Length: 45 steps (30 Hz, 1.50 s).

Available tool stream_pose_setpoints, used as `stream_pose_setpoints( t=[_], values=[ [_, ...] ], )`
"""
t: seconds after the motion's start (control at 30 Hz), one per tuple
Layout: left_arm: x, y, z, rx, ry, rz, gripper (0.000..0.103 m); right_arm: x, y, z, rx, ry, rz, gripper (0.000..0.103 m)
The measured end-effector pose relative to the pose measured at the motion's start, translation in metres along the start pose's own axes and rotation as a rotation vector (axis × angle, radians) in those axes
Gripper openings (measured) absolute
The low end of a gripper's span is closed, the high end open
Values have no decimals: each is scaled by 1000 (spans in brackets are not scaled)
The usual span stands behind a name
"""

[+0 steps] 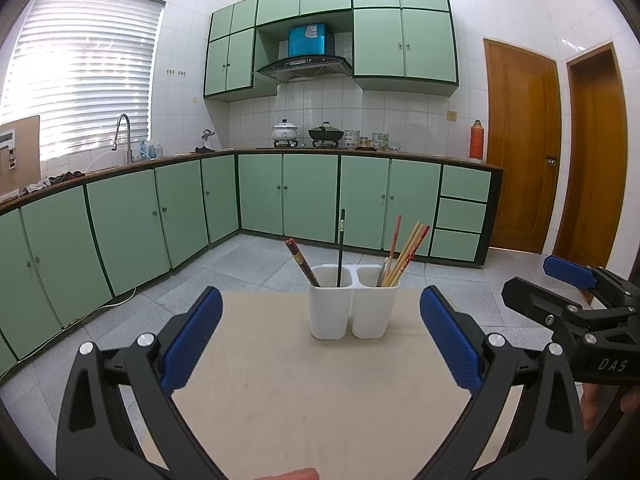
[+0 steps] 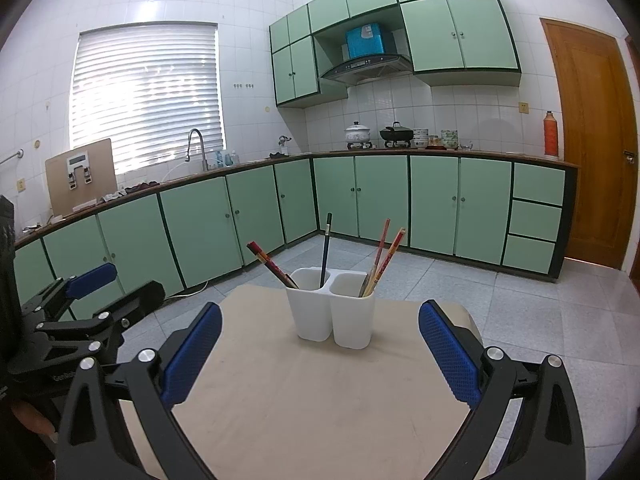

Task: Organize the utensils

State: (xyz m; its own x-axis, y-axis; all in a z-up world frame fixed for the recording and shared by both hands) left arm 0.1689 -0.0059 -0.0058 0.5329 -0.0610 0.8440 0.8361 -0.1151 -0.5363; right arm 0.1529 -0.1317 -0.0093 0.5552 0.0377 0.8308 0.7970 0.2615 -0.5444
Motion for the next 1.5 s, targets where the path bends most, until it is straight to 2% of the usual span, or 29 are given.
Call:
stream_pose_setpoints(
  t=[1.5],
  values=[
    [-2,8,1,-11,-16,10,96,0,7,3,2,-9,11,97]
  ],
)
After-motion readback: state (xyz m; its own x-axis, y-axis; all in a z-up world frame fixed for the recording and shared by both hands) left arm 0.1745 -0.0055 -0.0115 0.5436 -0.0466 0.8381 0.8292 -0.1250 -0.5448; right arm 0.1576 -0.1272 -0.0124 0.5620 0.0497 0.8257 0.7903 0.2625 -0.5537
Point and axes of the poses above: each gripper's, at about its wrist camera, not at the fingertips, and y roughly the way its jaws point, z to its left, x to its top, the point moved 7 cm from there along y, roughly the way its jaws point, and after that the axes turned 14 degrees about z, right-handed, at the moved point
